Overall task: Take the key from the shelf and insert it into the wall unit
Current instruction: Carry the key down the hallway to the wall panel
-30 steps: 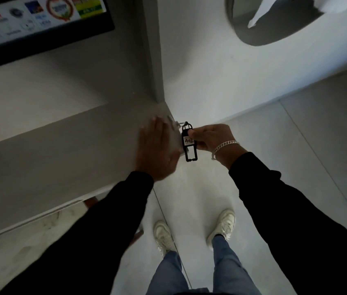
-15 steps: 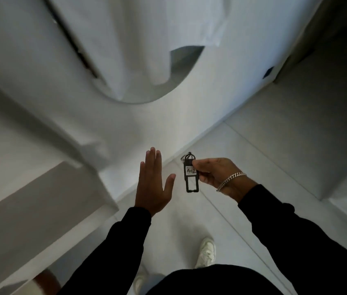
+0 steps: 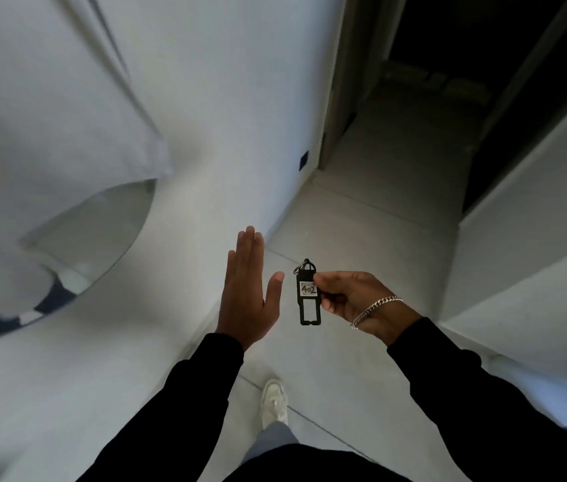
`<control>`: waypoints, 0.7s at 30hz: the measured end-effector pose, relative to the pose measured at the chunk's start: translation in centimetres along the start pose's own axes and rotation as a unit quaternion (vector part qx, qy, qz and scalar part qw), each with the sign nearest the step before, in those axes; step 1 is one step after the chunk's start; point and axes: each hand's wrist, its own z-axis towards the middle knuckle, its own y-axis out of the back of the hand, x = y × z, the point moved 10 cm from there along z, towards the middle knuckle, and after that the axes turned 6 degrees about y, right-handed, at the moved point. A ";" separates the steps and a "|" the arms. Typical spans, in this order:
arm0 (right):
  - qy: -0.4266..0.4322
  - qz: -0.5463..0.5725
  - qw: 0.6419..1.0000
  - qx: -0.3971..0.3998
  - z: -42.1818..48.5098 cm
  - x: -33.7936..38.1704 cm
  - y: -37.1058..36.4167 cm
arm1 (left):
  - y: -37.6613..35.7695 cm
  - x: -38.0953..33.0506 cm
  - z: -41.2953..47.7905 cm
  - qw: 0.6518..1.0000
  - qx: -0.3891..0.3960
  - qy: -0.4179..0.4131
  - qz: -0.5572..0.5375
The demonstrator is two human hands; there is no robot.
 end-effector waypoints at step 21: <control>0.061 0.023 0.997 -0.046 22.0 26.1 20.2 | -21.6 -12.3 35.4 0.992 0.069 -0.100 0.023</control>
